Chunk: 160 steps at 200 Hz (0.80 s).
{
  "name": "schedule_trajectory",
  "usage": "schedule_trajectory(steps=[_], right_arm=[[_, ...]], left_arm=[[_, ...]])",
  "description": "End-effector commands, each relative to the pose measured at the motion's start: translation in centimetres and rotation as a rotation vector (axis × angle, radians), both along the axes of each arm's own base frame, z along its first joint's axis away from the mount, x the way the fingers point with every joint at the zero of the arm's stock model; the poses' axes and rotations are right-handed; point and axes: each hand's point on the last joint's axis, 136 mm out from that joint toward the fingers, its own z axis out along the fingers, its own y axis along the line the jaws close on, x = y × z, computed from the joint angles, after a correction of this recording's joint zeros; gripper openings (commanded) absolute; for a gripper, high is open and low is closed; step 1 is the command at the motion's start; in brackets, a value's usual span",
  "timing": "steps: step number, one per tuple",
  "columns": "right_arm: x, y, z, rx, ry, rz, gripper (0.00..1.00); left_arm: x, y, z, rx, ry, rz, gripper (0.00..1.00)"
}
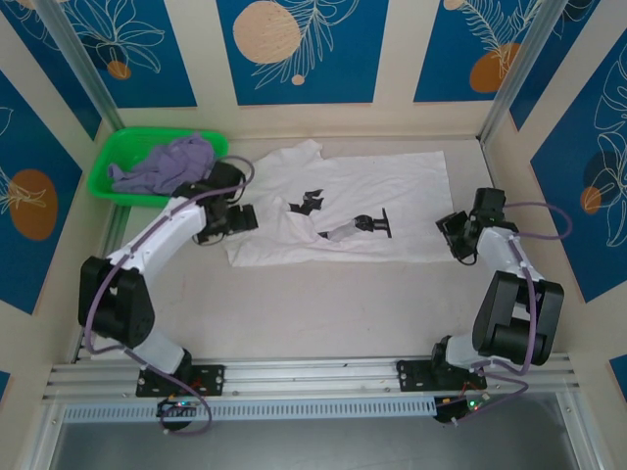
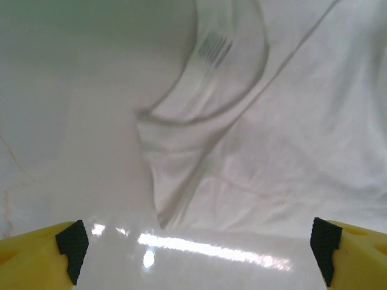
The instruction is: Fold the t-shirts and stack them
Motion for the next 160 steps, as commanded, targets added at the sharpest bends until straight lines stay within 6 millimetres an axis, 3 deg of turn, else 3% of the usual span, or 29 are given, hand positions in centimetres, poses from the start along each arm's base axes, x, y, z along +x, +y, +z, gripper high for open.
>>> schedule_trajectory(steps=[1, 25, 61, 113, 144, 160], right_arm=[[-0.8, 1.4, -1.3, 0.051, 0.004, 0.017, 0.51], [-1.1, 1.7, -2.7, 0.075, 0.037, 0.018, 0.49], [-1.1, 1.3, -3.5, 0.07, 0.056, 0.005, 0.49], [-1.2, 0.4, -4.7, 0.086, 0.082, -0.031, 0.49], [-1.6, 0.0, -5.3, 0.079, 0.11, -0.047, 0.48], [-2.0, -0.2, -5.6, 0.076, 0.129, -0.063, 0.49]], left_arm=[[-1.2, -1.3, -1.3, -0.138, -0.026, 0.033, 0.92], [-2.2, -0.6, -3.4, -0.169, -0.03, 0.083, 0.82], [-1.5, 0.6, -5.3, -0.181, -0.03, 0.156, 0.73], [-0.1, -1.3, -7.6, -0.33, 0.012, 0.152, 0.66], [-0.1, -1.4, -9.1, -0.338, 0.04, 0.159, 0.62], [0.0, -1.0, -10.0, -0.318, 0.053, 0.169, 0.54]])
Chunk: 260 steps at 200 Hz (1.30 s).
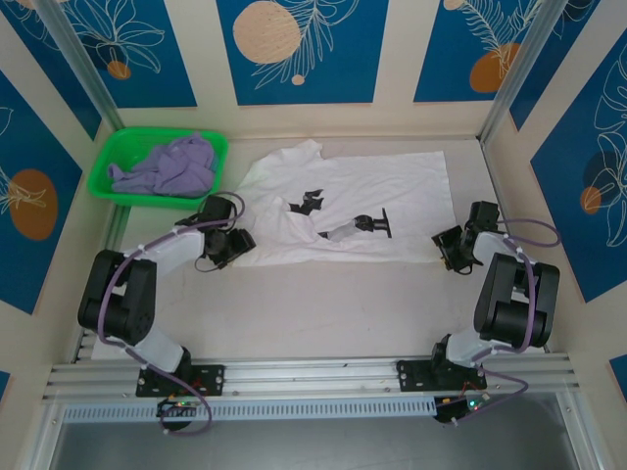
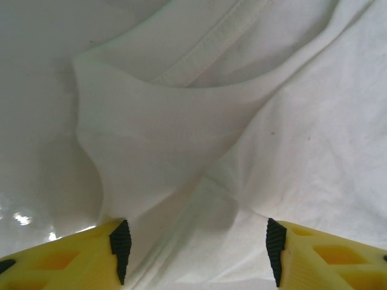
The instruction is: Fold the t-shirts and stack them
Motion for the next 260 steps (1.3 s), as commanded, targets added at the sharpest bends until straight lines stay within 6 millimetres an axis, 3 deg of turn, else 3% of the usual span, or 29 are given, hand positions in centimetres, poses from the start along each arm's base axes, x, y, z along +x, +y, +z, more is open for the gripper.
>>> schedule_trajectory(steps=[1, 30, 55, 108, 183, 215, 231, 246, 260], right_arm=[[-0.9, -0.2, -0.9, 0.012, 0.045, -0.033, 0.49], [-1.6, -0.9, -1.6, 0.013, 0.086, -0.074, 0.52], [-2.5, -1.9, -1.7, 0.005, 0.113, -0.123, 0.55], [-4.0, -2.4, -1.6, 0.059, 0.123, -0.19, 0.58], [-8.3, -0.6, -1.5, 0.08, 0.137, -0.176, 0.58], [-9.1, -0.5, 0.2, 0.023, 0.076, -0.136, 0.58], [-8.1, -0.2, 2.1, -0.018, -0.019, -0.088, 0.56], [-6.8, 0.9, 3.8, -0.039, -0.081, -0.019, 0.52], [-5.6, 2.2, 5.2, -0.055, -0.105, 0.065, 0.47]], left_arm=[[0.2, 0.2, -1.2, -0.018, 0.017, 0.016, 0.54], [0.6, 1.6, -2.5, -0.014, 0.049, 0.048, 0.21], [0.4, 2.8, -2.5, 0.031, 0.057, 0.049, 0.0], [-1.6, 4.6, -1.8, 0.089, 0.074, 0.059, 0.0], [-7.9, 5.4, -1.7, 0.069, 0.094, 0.066, 0.0], [-9.5, 6.8, -0.8, 0.118, 0.069, 0.09, 0.0], [-8.9, 7.4, 0.4, 0.134, 0.035, 0.096, 0.19], [-7.8, 7.6, 2.2, 0.15, 0.005, 0.092, 0.27], [-6.7, 7.6, 4.1, 0.155, -0.041, 0.092, 0.44]])
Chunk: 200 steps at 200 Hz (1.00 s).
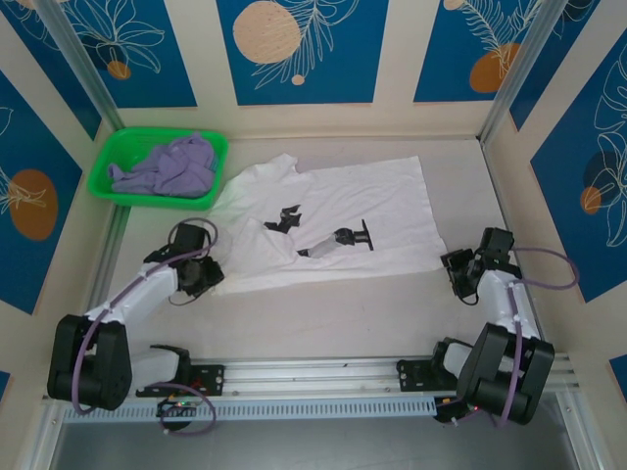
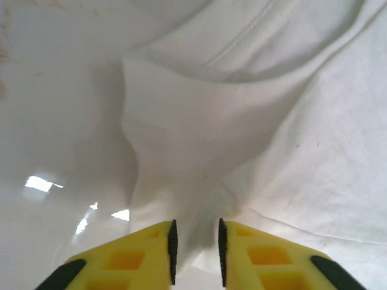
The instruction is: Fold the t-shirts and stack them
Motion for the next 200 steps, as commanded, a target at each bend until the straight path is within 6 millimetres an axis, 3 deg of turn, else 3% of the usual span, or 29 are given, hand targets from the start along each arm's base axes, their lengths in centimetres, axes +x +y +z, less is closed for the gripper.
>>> schedule_trajectory(steps=[1, 30, 58, 77, 96, 113, 138, 168, 190, 200], right_arm=[[1.6, 2.0, 2.1, -0.032, -0.04, 0.137, 0.47], [3.3, 3.6, 2.5, -0.049, 0.005, 0.24, 0.37], [4.6, 4.4, 1.0, -0.018, 0.08, 0.299, 0.31], [5.5, 5.0, -0.2, 0.006, 0.125, 0.322, 0.23], [5.9, 4.8, -1.3, 0.011, 0.143, 0.299, 0.22], [6.0, 4.7, -2.1, 0.021, 0.167, 0.277, 0.22], [5.6, 4.5, -3.8, 0.053, 0.216, 0.219, 0.21], [4.3, 4.9, -5.5, 0.089, 0.289, 0.178, 0.2], [2.8, 4.9, -6.3, 0.101, 0.376, 0.159, 0.07], [1.8, 4.8, -6.6, 0.1, 0.443, 0.143, 0.05]], left_arm=[[1.6, 1.0, 3.3, 0.051, -0.062, 0.007, 0.45], [3.3, 0.5, 6.9, 0.048, -0.169, -0.012, 0.53], [4.2, -3.3, 7.1, -0.038, -0.184, -0.108, 0.46], [4.4, -6.3, 6.2, -0.053, -0.168, -0.183, 0.38], [4.7, -9.0, 4.6, -0.077, -0.136, -0.24, 0.36], [4.9, -10.1, 2.4, -0.1, -0.081, -0.246, 0.35], [4.9, -9.9, -0.6, -0.074, -0.008, -0.234, 0.35], [4.1, -9.4, -2.6, -0.05, 0.041, -0.231, 0.37], [3.0, -8.7, -3.7, -0.025, 0.081, -0.238, 0.37], [2.4, -8.3, -4.0, -0.016, 0.09, -0.239, 0.37]])
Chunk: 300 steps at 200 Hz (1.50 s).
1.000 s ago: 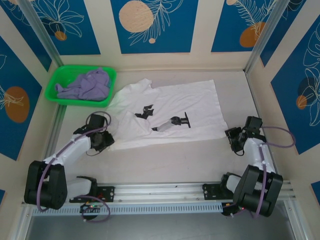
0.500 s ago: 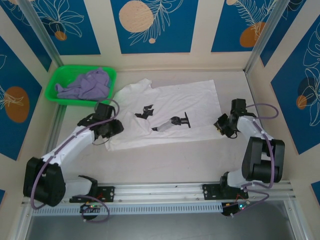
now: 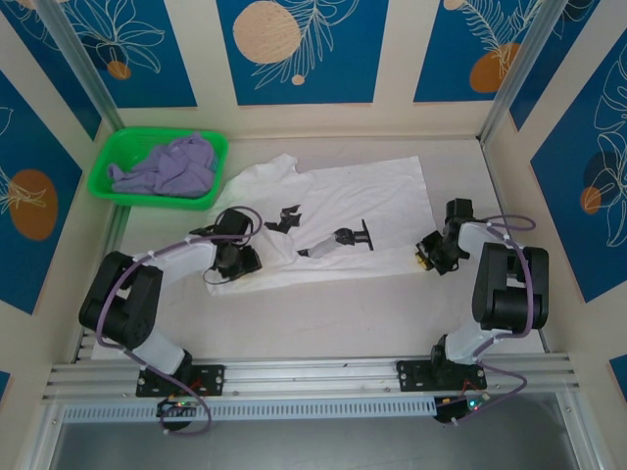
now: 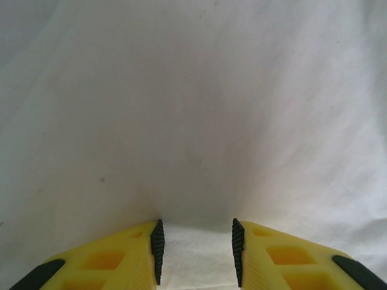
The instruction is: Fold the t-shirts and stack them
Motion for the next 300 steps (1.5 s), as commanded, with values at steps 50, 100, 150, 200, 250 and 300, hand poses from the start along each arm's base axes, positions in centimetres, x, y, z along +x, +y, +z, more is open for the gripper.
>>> schedule_trajectory(steps=[50, 100, 150, 200, 250, 300], right_arm=[[-7.2, 0.3, -2.7, -0.008, 0.334, -0.032, 0.06], [-10.8, 0.3, -2.4, -0.029, 0.357, -0.076, 0.06], [-14.7, -0.1, -1.7, -0.083, 0.358, -0.15, 0.05], [-14.7, 0.2, 0.1, -0.075, 0.21, -0.182, 0.04], [-9.4, 0.1, 6.2, -0.125, -0.178, -0.059, 0.38], [-0.5, 11.9, 15.2, 0.003, -0.715, 0.489, 0.54]], left_arm=[[-5.0, 2.4, -2.0, 0.049, 0.068, -0.02, 0.38], [-7.4, 3.3, -1.5, 0.045, 0.062, -0.037, 0.39], [-8.1, 2.8, -1.4, 0.021, 0.066, -0.062, 0.4], [-8.7, 2.3, -1.3, 0.033, 0.071, -0.083, 0.43], [-4.5, 2.7, 4.9, 0.075, -0.09, -0.07, 0.54], [2.0, 2.1, 10.6, 0.034, -0.223, -0.024, 0.5]])
